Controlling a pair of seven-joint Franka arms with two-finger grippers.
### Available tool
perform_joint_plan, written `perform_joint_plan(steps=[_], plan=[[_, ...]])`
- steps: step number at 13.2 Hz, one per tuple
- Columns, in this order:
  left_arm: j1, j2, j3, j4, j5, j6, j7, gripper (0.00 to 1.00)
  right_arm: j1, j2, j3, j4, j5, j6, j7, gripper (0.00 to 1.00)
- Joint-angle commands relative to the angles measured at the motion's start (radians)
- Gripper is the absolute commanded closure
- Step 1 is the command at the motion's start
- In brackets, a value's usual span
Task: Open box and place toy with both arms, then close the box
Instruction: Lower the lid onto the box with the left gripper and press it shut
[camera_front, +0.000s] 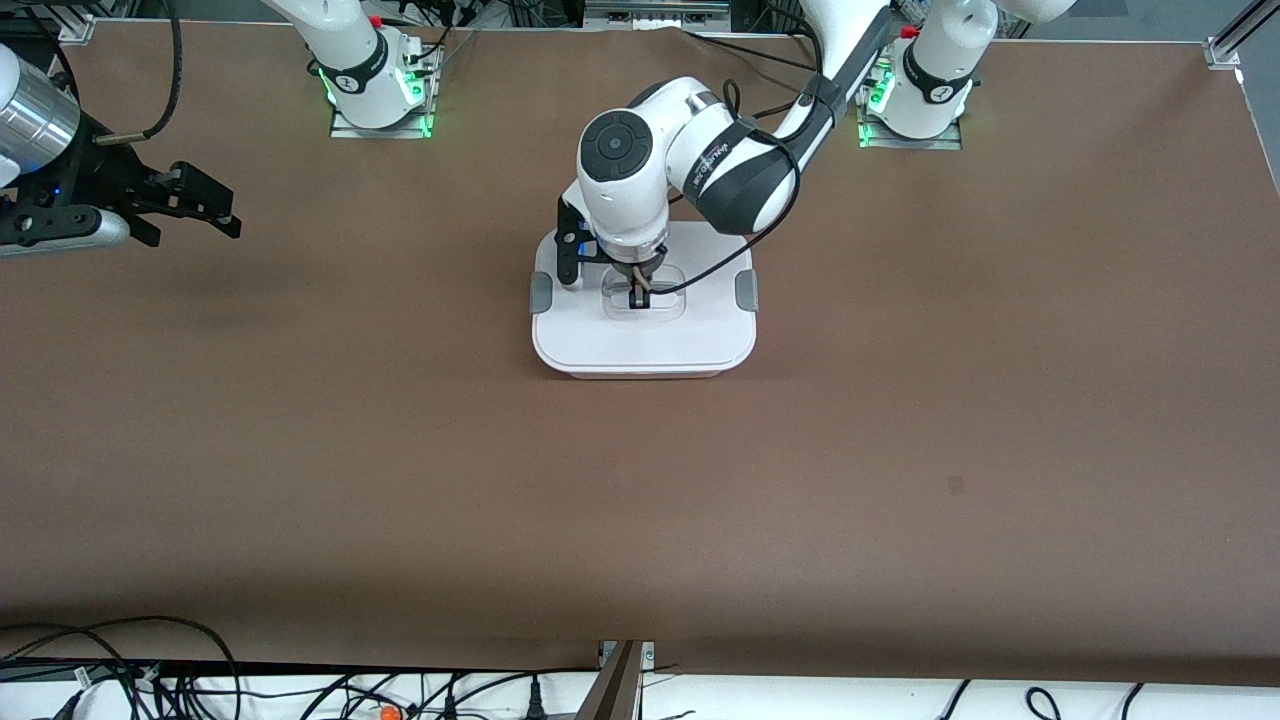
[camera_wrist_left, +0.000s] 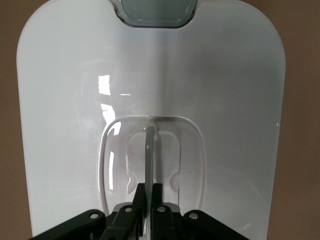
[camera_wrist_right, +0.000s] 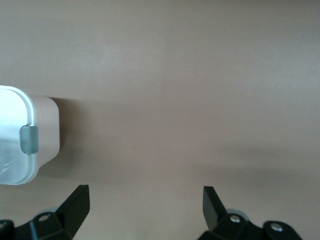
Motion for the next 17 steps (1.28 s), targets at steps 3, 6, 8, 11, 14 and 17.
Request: perform_joint_plan(steps=[3, 6, 8, 11, 14, 17], plan=[[-0.016, 0.02, 0.005, 0.019, 0.034, -0.015, -0.019, 1.0, -0.015, -0.021, 0.014, -0.008, -0.022, 0.002, -0.001, 0.0], [-0.024, 0.013, 0.005, 0.002, 0.037, -0.033, -0.019, 1.0, -0.015, -0.021, 0.016, -0.006, -0.023, 0.006, -0.001, 0.0], [-0.027, 0.013, 0.005, 0.002, 0.037, -0.035, -0.019, 1.0, -0.015, -0.021, 0.017, -0.003, -0.025, 0.0, -0.001, 0.0], [-0.029, 0.016, 0.005, 0.0, 0.038, -0.034, -0.018, 1.0, -0.015, -0.02, 0.017, 0.0, -0.025, 0.005, -0.001, 0.0], [-0.029, 0.019, 0.002, 0.002, 0.077, -0.034, -0.016, 1.0, -0.015, -0.017, 0.017, 0.001, -0.044, 0.009, -0.001, 0.0], [-0.012, 0.005, 0.014, 0.022, 0.068, -0.035, -0.018, 0.0, -0.015, -0.011, 0.019, 0.006, -0.051, 0.011, 0.001, 0.0]])
